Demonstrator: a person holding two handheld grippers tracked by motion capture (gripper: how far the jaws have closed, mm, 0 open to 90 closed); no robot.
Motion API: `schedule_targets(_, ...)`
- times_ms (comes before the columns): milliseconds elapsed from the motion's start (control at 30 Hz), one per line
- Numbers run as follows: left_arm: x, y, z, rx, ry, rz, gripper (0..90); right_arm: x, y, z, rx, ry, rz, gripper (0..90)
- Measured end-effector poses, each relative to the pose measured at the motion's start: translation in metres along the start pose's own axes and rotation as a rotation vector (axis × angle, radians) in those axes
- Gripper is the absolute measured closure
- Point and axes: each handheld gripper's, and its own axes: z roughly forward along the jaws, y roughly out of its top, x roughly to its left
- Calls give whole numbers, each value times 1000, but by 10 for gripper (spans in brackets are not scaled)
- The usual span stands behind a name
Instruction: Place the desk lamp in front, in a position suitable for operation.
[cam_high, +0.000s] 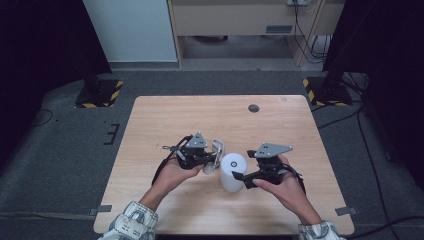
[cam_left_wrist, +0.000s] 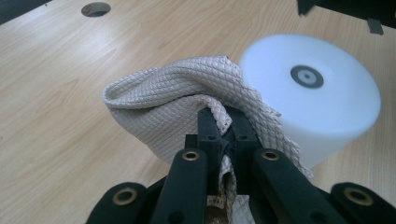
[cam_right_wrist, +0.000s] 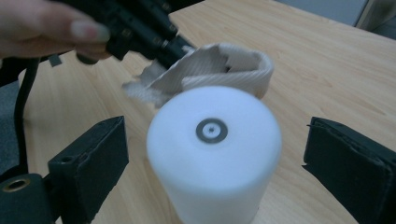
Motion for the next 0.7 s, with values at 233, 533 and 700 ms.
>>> schedule_targets(233, 3, 8, 2, -14, -33, 0, 863, 4, -16, 3, 34, -3, -9, 62)
schedule_targets(533, 4, -2, 26, 36, -69, 5, 863, 4, -37, 22, 114, -8, 8, 79)
schedule_targets(700, -1, -8, 43, 82, -78, 32, 863, 3, -41, 31, 153, -33, 14, 99)
